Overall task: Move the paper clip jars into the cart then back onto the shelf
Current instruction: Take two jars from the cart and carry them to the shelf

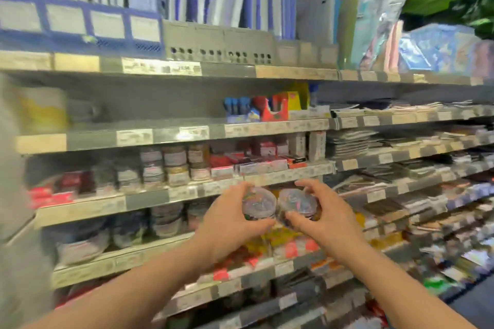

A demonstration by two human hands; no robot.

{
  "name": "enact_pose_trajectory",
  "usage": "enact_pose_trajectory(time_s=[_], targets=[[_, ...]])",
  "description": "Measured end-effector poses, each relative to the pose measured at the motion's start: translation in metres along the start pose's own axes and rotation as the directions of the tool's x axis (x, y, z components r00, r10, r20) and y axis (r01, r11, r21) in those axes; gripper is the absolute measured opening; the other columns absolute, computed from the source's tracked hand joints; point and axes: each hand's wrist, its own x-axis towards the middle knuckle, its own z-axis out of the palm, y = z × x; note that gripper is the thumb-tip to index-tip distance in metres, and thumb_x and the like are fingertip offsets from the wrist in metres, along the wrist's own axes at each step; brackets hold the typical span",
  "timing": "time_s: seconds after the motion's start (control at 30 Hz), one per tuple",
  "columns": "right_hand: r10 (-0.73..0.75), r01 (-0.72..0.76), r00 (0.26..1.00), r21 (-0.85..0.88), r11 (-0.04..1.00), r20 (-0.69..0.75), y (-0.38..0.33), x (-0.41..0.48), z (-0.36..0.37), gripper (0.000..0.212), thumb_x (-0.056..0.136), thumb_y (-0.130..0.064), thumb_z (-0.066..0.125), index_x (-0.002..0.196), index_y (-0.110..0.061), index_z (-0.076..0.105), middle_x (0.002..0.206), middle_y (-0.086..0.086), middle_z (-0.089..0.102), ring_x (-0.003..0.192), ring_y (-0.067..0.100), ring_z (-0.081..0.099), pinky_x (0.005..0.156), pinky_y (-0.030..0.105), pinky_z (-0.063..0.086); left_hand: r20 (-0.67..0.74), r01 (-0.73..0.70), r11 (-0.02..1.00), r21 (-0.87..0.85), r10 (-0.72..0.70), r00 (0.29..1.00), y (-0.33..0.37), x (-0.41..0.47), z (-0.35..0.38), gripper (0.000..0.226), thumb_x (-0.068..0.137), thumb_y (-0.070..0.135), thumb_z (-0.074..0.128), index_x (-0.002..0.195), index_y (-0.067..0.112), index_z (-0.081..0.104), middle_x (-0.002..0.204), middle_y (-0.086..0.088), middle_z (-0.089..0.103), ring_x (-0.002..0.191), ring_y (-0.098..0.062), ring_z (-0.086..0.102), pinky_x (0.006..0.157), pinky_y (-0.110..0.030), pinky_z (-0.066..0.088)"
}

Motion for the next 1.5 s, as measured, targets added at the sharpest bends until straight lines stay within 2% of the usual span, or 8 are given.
enact_pose_trajectory(time_s=[0.3,0.53,0.83,0.97,1.13,1.27,1.4,1.5], targets=[[-0.277,0.273,0.961,0.199,0.941,-0.006,-0.057,0.153,0.093,0.045,0.069,-0.048,0.071,0.104,-0.051,0.042,0.097,-0.034,0.048,0.092,-0.021,0.045,0.069,0.004,0.037,-0.235,0.087,0.987,0.134,-0.053,0.97,-0.091,0.073,-0.111,0.067,0.069,0.05,0.073,0.126,0.031,0.042,0.114,0.012,0.054,0.103,-0.005,0.05,0.082,-0.016,0.036],[-0.439,0.411,0.898,0.29,0.864,0.036,-0.066,0.256,0.124,0.06,0.05,-0.07,0.047,0.106,-0.05,0.046,0.097,-0.029,0.049,0.092,-0.015,0.048,0.069,0.004,0.036,-0.384,0.185,0.971,0.149,-0.116,0.916,-0.121,0.129,-0.143,0.064,0.064,0.053,0.075,0.118,0.034,0.046,0.109,0.014,0.058,0.098,-0.006,0.054,0.079,-0.02,0.04],[-0.565,0.426,0.8,0.472,0.772,0.201,-0.084,0.358,0.17,0.049,0.054,-0.069,0.057,0.097,-0.046,0.051,0.095,-0.016,0.056,0.074,-0.001,0.053,0.063,0.017,0.037,-0.469,0.371,0.909,0.191,-0.248,0.848,-0.154,0.18,-0.175,0.072,0.052,0.066,0.065,0.115,0.035,0.048,0.102,0.016,0.062,0.09,-0.001,0.058,0.075,-0.017,0.045],[-0.595,0.435,0.733,0.445,0.783,0.33,-0.098,0.388,0.196,0.044,0.069,-0.054,0.065,0.107,-0.039,0.05,0.097,-0.014,0.059,0.078,-0.001,0.053,0.068,0.019,0.041,-0.481,0.454,0.857,0.242,-0.301,0.824,-0.179,0.188,-0.193,0.056,0.069,0.049,0.074,0.115,0.031,0.05,0.103,0.01,0.063,0.092,-0.006,0.058,0.077,-0.021,0.045],[-0.525,0.453,0.637,0.277,0.847,0.565,-0.113,0.42,0.236,0.046,0.081,-0.051,0.064,0.118,-0.035,0.042,0.11,-0.004,0.057,0.1,0.015,0.054,0.082,0.027,0.042,-0.506,0.503,0.799,0.329,-0.3,0.809,-0.205,0.189,-0.216,0.064,0.063,0.056,0.072,0.116,0.028,0.048,0.102,0.011,0.063,0.089,-0.004,0.058,0.075,-0.019,0.046],[-0.505,0.51,0.657,0.163,0.845,0.559,-0.126,0.44,0.271,0.047,0.08,-0.051,0.065,0.119,-0.031,0.048,0.117,-0.008,0.053,0.097,0.012,0.047,0.076,0.024,0.036,-0.537,0.529,0.769,0.358,-0.294,0.791,-0.215,0.197,-0.239,0.064,0.067,0.054,0.073,0.119,0.024,0.051,0.106,0.005,0.063,0.095,-0.012,0.058,0.082,-0.027,0.049],[-0.461,0.449,0.63,0.192,0.873,0.625,-0.136,0.457,0.296,0.05,0.078,-0.053,0.066,0.121,-0.033,0.049,0.119,-0.009,0.05,0.105,0.011,0.047,0.085,0.025,0.039,-0.526,0.522,0.798,0.301,-0.318,0.789,-0.227,0.214,-0.26,0.046,0.065,0.051,0.075,0.102,0.034,0.056,0.081,0.017,0.065,0.069,0.003,0.06,0.055,-0.012,0.046],[-0.432,0.382,0.599,0.233,0.894,0.674,-0.144,0.467,0.312,0.055,0.079,-0.048,0.068,0.127,-0.033,0.045,0.124,-0.006,0.047,0.109,0.011,0.047,0.087,0.024,0.04,-0.513,0.442,0.861,0.252,-0.269,0.815,-0.235,0.234,-0.27,0.04,0.065,0.052,0.074,0.099,0.036,0.059,0.086,0.023,0.063,0.069,0.011,0.057,0.06,-0.006,0.046]])
